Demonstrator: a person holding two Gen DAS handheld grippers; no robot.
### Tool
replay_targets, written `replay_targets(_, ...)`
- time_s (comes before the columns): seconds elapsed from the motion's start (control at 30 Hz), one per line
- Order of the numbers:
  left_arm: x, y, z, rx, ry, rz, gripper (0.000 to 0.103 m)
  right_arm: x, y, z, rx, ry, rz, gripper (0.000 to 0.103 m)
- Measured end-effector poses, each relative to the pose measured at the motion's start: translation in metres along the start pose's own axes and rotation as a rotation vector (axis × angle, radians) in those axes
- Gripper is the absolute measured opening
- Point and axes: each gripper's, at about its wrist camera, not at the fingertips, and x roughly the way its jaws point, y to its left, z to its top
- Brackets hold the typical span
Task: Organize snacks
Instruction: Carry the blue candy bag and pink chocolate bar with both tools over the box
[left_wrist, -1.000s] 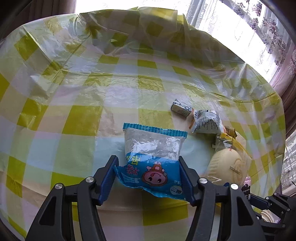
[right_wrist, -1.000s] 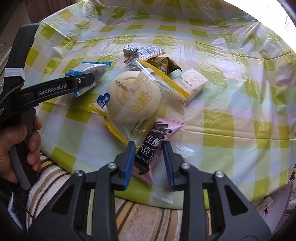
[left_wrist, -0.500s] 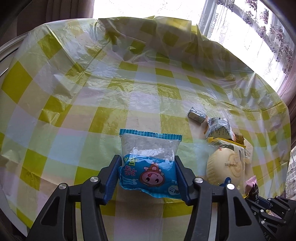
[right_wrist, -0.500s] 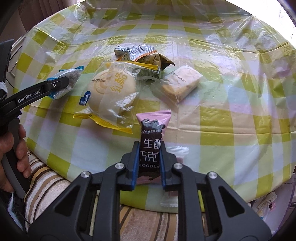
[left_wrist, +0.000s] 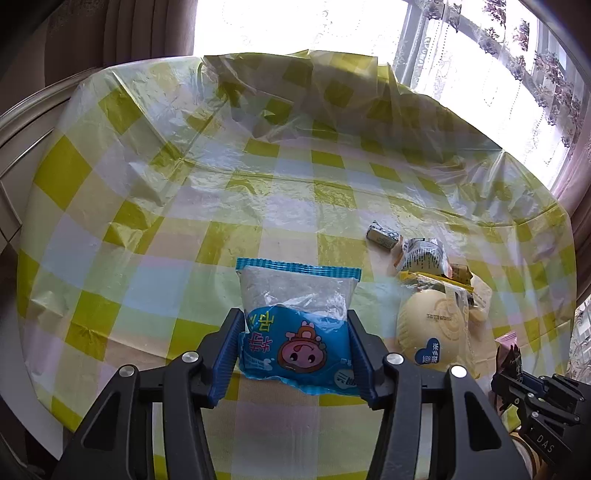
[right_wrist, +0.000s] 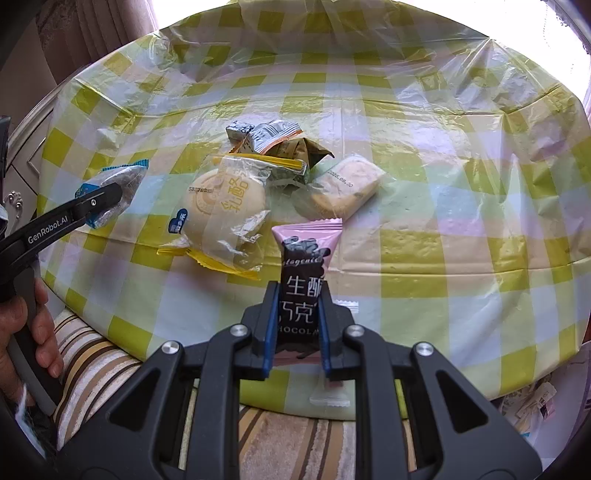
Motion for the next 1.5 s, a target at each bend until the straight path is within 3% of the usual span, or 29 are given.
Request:
replay_targets(0.33,-0.017,-0.028,-0.003,0.041,-0.010,-0.023,0.054,-0.015,-0.016,-0.001,0.044,-0.034,0.020,0.022)
replay_targets(0.87,-0.035,-0.128,-0.015,0.208,-0.003,-0.148,0.054,-0.043,-0.079,-0.018,0.166,-0.081,0.006,0.022)
replay_targets(1.23,-0.035,-0.204,-0.033,0.344,0.038,-0.247,0.054,-0.063,-0.146,-0.046,0.271,-0.102,-0.062,0.022)
replay_targets(1.5,-0.033,-0.264,-0.047,0.471,0.082,-0.343,0.054,-0.078,-0.206,-0.085,0.360,-0.079,-0.151,0.022)
